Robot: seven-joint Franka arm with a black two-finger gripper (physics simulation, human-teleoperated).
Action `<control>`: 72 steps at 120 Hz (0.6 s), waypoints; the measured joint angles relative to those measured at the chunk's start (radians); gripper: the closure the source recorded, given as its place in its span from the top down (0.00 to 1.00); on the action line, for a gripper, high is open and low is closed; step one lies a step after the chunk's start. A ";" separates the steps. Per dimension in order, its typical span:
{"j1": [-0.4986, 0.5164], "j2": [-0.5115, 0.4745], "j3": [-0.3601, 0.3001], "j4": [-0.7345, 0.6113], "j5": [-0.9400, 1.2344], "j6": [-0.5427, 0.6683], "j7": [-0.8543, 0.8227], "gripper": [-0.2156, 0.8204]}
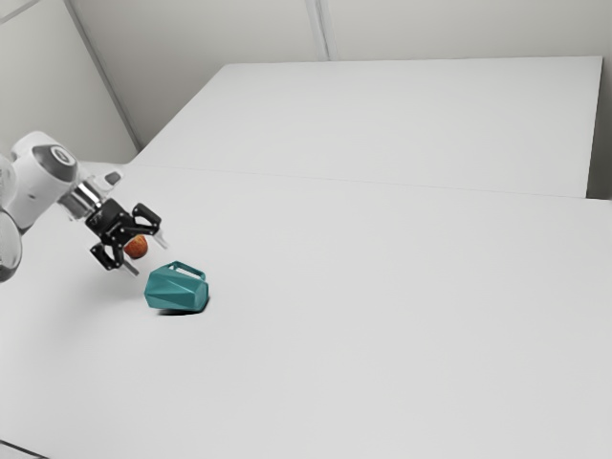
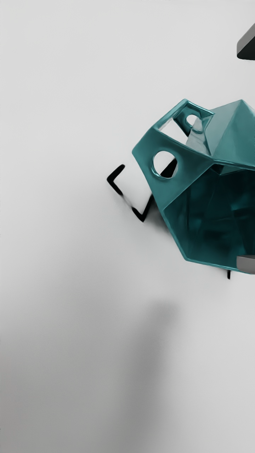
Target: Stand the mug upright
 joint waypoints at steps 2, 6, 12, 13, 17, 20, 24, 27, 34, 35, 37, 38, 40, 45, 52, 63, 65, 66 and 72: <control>0.000 0.005 0.001 0.001 -0.005 0.001 0.000 0.79; 0.000 0.012 0.001 0.001 -0.014 0.002 0.001 0.79; 0.000 0.023 0.002 0.001 -0.032 0.003 0.001 0.79; 0.000 0.024 0.002 0.000 -0.035 0.003 0.001 0.79; 0.000 0.029 0.002 -0.002 -0.049 0.004 0.001 0.79; -0.001 0.031 0.002 -0.005 -0.060 0.004 0.001 0.79; -0.001 0.033 0.001 -0.012 -0.074 0.004 0.001 0.79; -0.001 0.033 0.000 -0.019 -0.087 0.003 0.001 0.79; -0.001 0.035 0.000 -0.041 -0.115 0.001 0.000 0.79; -0.001 0.035 -0.001 -0.044 -0.119 0.001 0.000 0.79; -0.001 0.036 -0.001 -0.050 -0.125 0.000 0.000 0.79; -0.001 0.036 -0.001 -0.053 -0.128 0.000 0.000 0.79; -0.001 0.037 -0.001 -0.059 -0.134 -0.001 -0.001 0.79; -0.001 0.037 -0.002 -0.074 -0.152 -0.007 -0.002 0.79; -0.002 0.038 -0.003 -0.084 -0.171 -0.015 -0.003 0.79; -0.005 0.039 -0.009 -0.089 -0.187 -0.031 -0.004 0.77; -0.005 0.039 -0.009 -0.089 -0.188 -0.035 -0.005 0.73; -0.005 0.040 -0.009 -0.089 -0.188 -0.036 -0.005 0.71; -0.005 0.040 -0.010 -0.089 -0.189 -0.044 -0.005 0.57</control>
